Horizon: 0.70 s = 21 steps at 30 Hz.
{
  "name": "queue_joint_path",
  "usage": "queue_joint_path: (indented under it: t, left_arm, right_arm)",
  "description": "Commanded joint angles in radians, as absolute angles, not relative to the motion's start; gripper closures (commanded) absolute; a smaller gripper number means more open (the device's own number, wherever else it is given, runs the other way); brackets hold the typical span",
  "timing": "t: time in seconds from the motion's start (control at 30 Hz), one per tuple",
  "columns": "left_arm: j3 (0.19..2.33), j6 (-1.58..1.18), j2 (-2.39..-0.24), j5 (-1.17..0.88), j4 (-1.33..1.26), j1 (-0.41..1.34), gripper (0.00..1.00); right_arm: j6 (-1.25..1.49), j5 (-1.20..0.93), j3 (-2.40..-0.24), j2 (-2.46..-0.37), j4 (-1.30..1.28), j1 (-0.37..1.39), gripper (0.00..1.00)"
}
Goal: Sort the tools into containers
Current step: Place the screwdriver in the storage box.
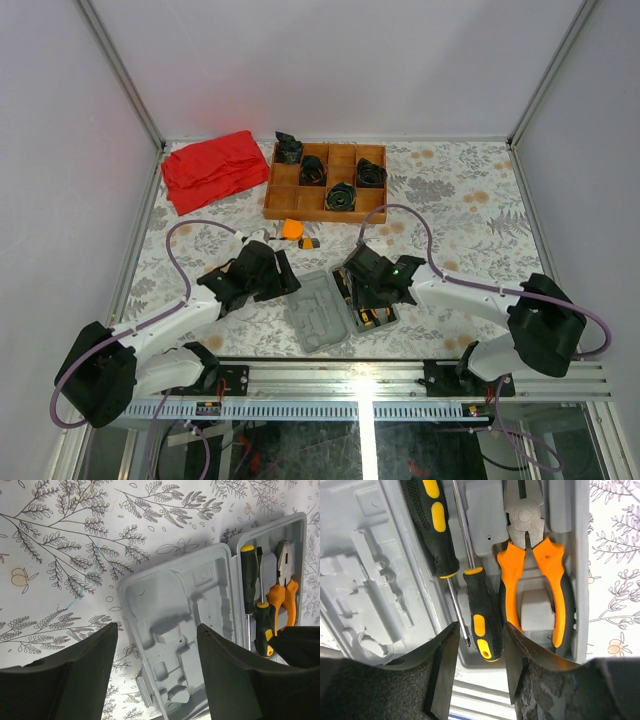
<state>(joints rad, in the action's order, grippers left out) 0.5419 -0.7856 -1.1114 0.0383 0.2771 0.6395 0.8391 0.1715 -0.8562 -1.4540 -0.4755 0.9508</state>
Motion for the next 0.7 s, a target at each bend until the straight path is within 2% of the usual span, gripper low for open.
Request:
queue_joint_path:
  t: [0.0,0.33,0.67]
  left_arm:
    - [0.519,-0.794,-1.113,0.011,0.216,0.635,0.36]
    - [0.497,-0.805,-1.132,-0.015,0.191,0.635,0.4]
    - [0.505,-0.805,-1.198,-0.018,0.171,0.635,0.6]
  right_arm:
    - [0.799,0.23,-0.904,-1.368,-0.503,0.952,0.53]
    - [0.732,0.264,-0.785,-1.205,-0.313,0.951,0.53]
    - [0.736,0.291,-0.737,-1.151,-0.297,0.951,0.55]
